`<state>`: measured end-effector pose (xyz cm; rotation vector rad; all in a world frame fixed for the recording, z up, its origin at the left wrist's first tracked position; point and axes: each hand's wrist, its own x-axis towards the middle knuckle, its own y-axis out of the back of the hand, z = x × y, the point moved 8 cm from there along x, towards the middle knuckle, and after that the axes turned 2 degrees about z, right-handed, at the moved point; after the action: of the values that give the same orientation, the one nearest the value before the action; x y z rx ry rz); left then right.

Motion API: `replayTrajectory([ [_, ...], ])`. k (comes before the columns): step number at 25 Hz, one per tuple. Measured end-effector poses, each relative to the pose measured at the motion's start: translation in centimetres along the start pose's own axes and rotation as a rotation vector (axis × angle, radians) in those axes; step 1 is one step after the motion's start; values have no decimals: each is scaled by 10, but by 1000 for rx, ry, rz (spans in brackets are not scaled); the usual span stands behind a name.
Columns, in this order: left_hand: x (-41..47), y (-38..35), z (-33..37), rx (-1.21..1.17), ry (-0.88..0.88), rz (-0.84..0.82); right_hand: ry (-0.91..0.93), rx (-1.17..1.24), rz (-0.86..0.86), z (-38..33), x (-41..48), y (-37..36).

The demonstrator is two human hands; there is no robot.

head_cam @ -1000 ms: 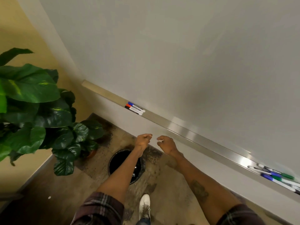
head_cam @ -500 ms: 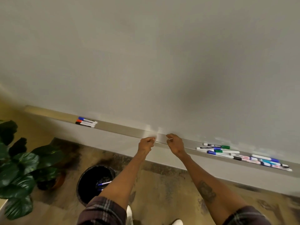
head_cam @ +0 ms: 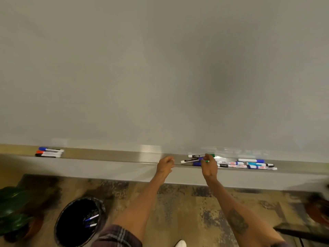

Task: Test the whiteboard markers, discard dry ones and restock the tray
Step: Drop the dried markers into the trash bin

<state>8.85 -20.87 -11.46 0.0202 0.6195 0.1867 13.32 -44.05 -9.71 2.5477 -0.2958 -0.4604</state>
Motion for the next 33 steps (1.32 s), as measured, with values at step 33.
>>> replayTrajectory([
  [33, 8, -82, 47, -128, 161, -212, -102, 520, 240, -26, 7, 40],
])
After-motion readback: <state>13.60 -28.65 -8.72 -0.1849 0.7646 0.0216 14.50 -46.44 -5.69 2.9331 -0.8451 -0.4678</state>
